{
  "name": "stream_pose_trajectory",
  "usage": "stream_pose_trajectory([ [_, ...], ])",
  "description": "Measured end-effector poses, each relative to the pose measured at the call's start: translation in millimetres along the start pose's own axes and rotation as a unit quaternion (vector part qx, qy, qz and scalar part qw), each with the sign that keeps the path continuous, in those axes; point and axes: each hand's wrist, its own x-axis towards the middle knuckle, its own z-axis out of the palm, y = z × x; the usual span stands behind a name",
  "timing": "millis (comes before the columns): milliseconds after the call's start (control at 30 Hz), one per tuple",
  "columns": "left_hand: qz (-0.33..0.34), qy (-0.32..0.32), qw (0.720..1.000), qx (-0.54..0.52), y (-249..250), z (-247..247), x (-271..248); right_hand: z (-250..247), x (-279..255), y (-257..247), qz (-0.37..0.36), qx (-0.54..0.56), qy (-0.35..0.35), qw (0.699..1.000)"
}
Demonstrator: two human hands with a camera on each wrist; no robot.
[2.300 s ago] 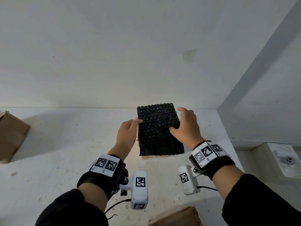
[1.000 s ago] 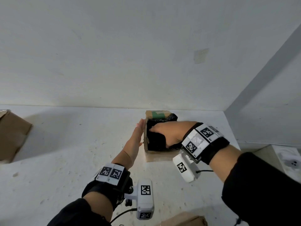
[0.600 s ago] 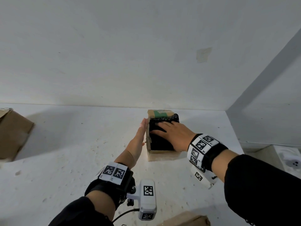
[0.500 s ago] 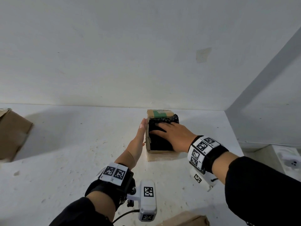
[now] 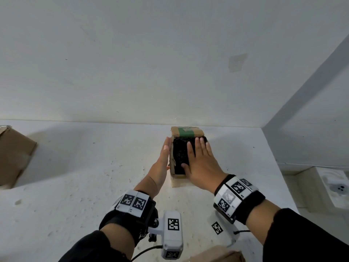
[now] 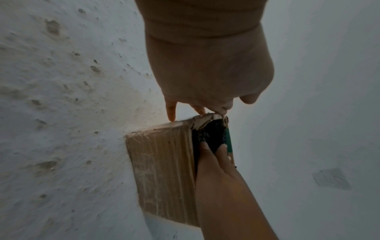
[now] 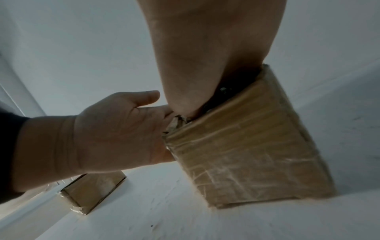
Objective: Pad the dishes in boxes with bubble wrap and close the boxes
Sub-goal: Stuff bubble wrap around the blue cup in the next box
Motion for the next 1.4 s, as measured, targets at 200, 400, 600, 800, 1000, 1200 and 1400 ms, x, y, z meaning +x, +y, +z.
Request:
stream_pose_trajectory([
  [200,0.002,0.001,1.0,0.003,2.1,2.1,-2.4,-1.0,14.2,-5.5,0.005,0.022,-0.087,0.996],
  [400,0.008,0.004,1.0,0.012,4.3,5.3,-6.4,-13.5,22.3,-1.6,0.007,0.097,-0.092,0.991],
  [600,0.008,-0.012,1.0,0.014,3.6,-1.9,-6.2,-30.5,15.6,7.8,-0.074,0.081,0.094,0.99],
  [800,-0.007,-0.017,1.0,0.009,-0.9,-7.9,-0.1,1.9,18.7,11.0,-0.118,0.01,0.09,0.989],
  [1000,0.0,-0.012,1.0,0.01,2.5,-4.5,-4.3,-9.9,33.8,18.3,-0.156,0.016,0.119,0.98],
  [1200,0.009,-0.016,1.0,0.015,2.3,-3.6,-6.1,-24.5,54.6,48.4,0.093,0.329,0.217,0.914],
  [1400,0.007,-0.02,1.0,0.023,1.9,-4.0,-7.8,-36.8,76.3,59.8,0.227,0.679,0.061,0.695],
])
